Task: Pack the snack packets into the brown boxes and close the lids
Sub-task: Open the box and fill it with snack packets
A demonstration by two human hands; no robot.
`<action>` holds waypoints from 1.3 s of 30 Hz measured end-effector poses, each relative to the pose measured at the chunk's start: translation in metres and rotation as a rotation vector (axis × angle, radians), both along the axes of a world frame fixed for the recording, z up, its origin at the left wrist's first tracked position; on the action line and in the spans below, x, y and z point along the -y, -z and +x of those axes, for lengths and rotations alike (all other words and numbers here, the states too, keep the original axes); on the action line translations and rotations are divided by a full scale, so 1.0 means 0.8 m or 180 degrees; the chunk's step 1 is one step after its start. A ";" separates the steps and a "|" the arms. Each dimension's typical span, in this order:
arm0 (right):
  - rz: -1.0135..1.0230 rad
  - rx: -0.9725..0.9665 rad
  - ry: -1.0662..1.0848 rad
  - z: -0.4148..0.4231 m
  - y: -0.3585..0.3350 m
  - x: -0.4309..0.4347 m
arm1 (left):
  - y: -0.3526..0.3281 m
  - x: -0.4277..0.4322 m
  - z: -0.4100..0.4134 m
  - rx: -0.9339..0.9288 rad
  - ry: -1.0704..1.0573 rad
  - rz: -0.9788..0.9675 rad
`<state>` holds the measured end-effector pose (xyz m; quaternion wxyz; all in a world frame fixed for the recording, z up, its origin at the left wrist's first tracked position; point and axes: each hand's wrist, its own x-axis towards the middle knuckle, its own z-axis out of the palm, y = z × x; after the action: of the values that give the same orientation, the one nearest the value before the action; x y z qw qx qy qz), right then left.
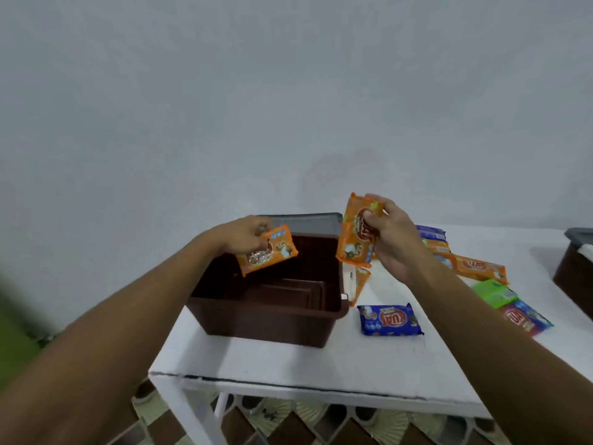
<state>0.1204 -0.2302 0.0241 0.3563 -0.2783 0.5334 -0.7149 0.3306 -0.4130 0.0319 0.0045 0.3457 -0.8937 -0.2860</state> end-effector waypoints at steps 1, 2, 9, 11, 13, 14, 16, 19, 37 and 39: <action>0.0097 -0.0310 -0.0164 0.011 -0.004 0.014 | 0.007 0.009 0.004 0.0242 0.0124 -0.0098; 0.0249 -0.0713 -0.0340 0.023 -0.006 0.030 | 0.016 0.019 0.007 0.0427 0.0223 -0.0158; 0.2154 -0.4304 -0.2261 0.056 0.053 0.116 | 0.072 0.051 0.001 0.1615 0.0865 -0.0445; 0.2624 -0.4412 -0.2519 0.066 0.079 0.125 | 0.084 0.052 -0.001 0.1969 0.1123 -0.0705; 0.2777 -0.4533 -0.2436 0.073 0.094 0.131 | 0.094 0.060 -0.001 0.1996 0.1237 -0.0947; 0.2757 -0.4705 -0.2292 0.075 0.097 0.133 | 0.097 0.063 0.000 0.1893 0.1282 -0.1135; 0.2699 -0.5146 -0.1991 0.073 0.096 0.131 | 0.101 0.066 -0.001 0.1652 0.1394 -0.1606; 0.2617 -0.5523 -0.1725 0.073 0.099 0.131 | 0.103 0.063 -0.005 0.1442 0.1459 -0.2141; 0.3318 -0.5582 -0.1489 0.071 0.106 0.132 | 0.116 0.063 -0.013 0.1517 0.1603 -0.1869; 0.3552 -0.5386 -0.1746 0.073 0.101 0.132 | 0.114 0.061 -0.013 0.1575 0.1643 -0.1899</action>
<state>0.1786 -0.3358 -0.0566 0.0948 -0.5948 0.7809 0.1654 0.3202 -0.4622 -0.0595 -0.1809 0.1534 -0.9679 0.0828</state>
